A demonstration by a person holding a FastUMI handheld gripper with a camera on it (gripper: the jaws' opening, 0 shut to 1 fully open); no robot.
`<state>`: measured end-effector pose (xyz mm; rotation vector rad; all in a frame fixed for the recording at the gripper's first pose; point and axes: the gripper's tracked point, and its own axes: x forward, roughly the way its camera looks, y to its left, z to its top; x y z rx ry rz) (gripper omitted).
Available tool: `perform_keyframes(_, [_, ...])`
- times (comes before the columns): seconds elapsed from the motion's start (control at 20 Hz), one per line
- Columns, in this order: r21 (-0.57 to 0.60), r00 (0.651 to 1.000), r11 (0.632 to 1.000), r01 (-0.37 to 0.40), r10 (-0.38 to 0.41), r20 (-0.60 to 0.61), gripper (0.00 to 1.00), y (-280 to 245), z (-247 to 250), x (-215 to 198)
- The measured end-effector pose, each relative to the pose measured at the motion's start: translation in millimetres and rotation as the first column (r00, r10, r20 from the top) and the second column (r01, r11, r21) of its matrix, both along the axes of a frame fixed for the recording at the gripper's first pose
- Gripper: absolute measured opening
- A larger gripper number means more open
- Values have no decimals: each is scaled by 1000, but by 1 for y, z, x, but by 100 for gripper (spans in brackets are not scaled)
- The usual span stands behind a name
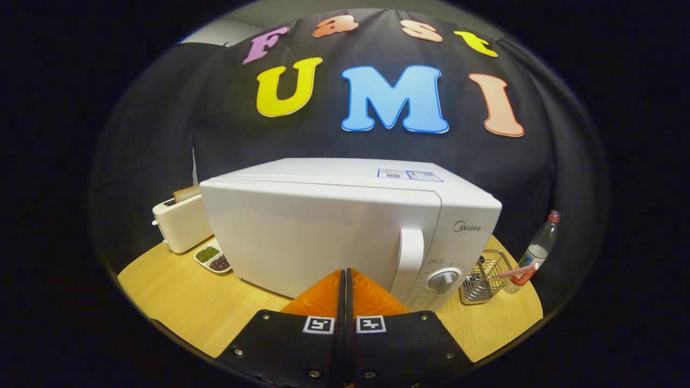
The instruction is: Open the microwave, put the food inside, and close the microwave door.
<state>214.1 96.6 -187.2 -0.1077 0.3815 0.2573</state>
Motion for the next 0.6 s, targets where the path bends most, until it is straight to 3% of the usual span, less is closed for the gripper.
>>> perform_keyframes(0.3, [-3,992,1000,0,1,126,1,-5,60,-67])
perform_keyframes(0.6, [37,978,998,53,-60,199,0,-21,104,-124])
